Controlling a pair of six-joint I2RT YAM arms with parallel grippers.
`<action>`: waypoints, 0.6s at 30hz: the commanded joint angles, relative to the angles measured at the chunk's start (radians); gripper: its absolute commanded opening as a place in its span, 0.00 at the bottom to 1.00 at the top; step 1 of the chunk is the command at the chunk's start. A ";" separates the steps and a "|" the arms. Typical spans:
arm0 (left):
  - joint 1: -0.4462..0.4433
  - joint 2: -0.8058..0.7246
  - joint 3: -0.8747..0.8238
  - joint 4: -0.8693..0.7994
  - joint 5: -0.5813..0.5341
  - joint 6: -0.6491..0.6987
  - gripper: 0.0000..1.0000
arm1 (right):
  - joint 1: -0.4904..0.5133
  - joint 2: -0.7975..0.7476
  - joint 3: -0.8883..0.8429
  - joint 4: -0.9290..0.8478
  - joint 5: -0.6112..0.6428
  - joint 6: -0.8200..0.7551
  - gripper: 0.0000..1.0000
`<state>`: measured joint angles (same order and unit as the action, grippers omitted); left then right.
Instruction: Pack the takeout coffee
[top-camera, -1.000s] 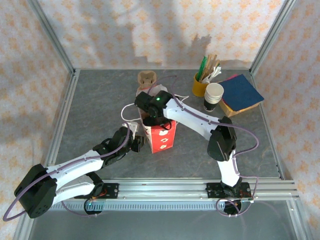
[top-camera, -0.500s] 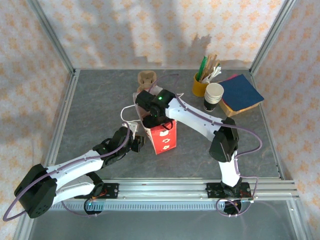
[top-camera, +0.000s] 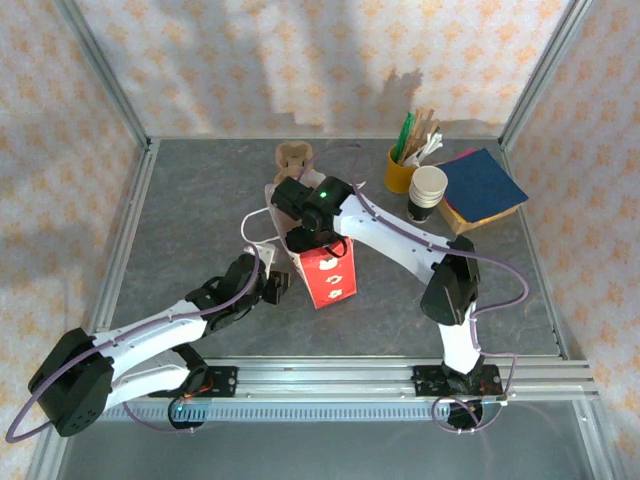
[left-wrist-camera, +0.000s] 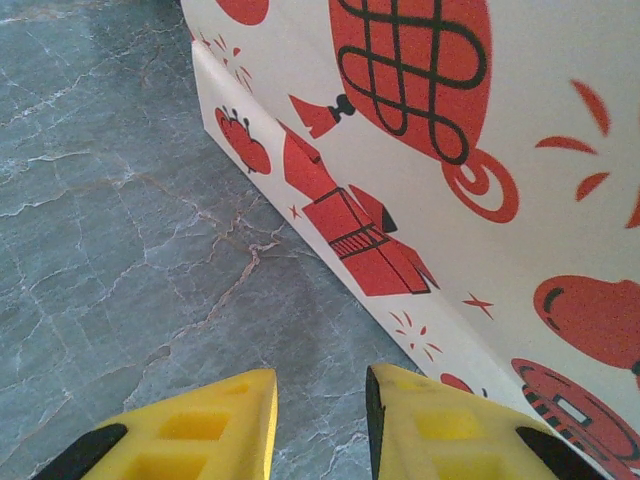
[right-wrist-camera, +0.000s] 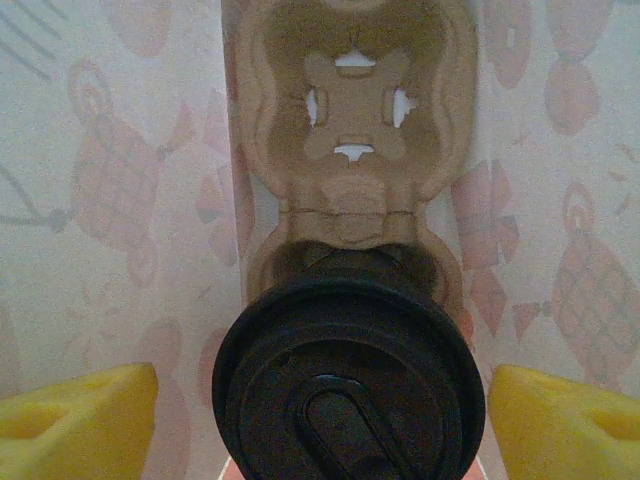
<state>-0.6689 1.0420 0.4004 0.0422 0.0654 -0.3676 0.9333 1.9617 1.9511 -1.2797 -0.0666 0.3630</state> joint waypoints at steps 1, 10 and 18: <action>-0.009 -0.017 0.015 -0.011 -0.029 0.003 0.32 | 0.006 -0.040 0.000 -0.028 0.050 0.013 0.85; -0.009 -0.096 0.064 -0.108 -0.069 -0.042 0.33 | 0.006 -0.034 -0.008 -0.011 0.031 0.001 0.84; -0.009 -0.286 0.112 -0.237 -0.067 -0.133 0.36 | -0.001 -0.021 -0.011 0.009 0.014 -0.010 0.84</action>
<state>-0.6689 0.8127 0.4877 -0.1280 0.0093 -0.4522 0.9333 1.9614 1.9495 -1.2736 -0.0681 0.3622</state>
